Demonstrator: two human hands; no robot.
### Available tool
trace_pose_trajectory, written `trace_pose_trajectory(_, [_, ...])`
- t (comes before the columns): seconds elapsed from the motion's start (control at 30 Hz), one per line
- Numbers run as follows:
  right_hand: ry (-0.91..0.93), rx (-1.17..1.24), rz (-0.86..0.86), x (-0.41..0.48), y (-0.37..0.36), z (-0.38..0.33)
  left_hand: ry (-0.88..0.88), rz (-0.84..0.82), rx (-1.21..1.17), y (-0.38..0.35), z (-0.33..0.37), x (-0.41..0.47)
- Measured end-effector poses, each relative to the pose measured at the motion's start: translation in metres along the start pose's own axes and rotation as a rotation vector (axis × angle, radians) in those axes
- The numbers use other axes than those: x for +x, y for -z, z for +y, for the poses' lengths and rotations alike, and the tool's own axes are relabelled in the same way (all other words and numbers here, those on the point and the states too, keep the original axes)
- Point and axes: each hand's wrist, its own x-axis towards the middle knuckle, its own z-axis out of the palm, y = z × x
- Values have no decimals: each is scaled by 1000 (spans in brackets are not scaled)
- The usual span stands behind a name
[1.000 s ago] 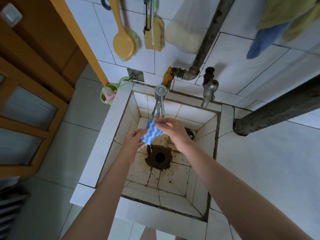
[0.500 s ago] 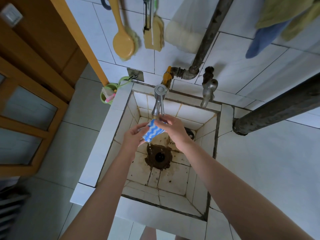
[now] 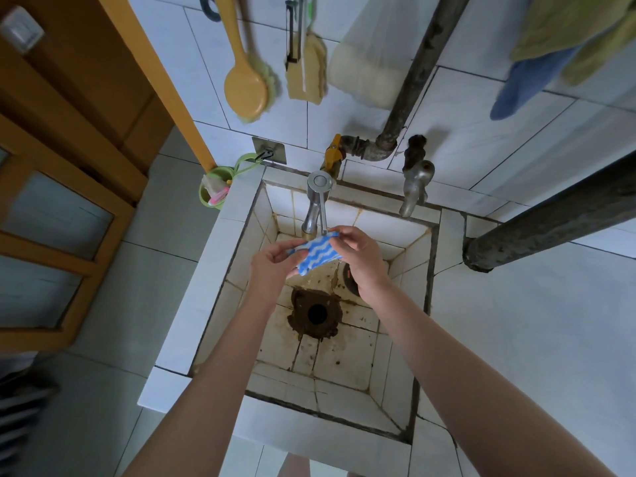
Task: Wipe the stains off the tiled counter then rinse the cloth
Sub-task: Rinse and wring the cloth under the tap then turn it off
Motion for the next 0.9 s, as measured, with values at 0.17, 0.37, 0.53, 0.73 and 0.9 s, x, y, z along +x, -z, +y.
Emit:
trace_pose_trajectory(0.17, [-13, 16, 20, 0, 7, 5, -12, 17, 72, -7, 1, 5])
trace_pose_trajectory(0.37, [-72, 64, 76, -2, 11, 0, -14, 10, 127, -14, 3, 17])
trace_pose_trajectory(0.53, [-117, 102, 106, -2, 13, -3, -53, 20, 121, -19, 10, 22])
trace_pose_trajectory(0.73, [-222, 249, 130, 1, 9, -10, 24, 22, 182, -15, 1, 27])
trace_pose_trajectory(0.9, [-205, 285, 83, 3, -3, -14, 147, -64, 57, -10, -4, 20])
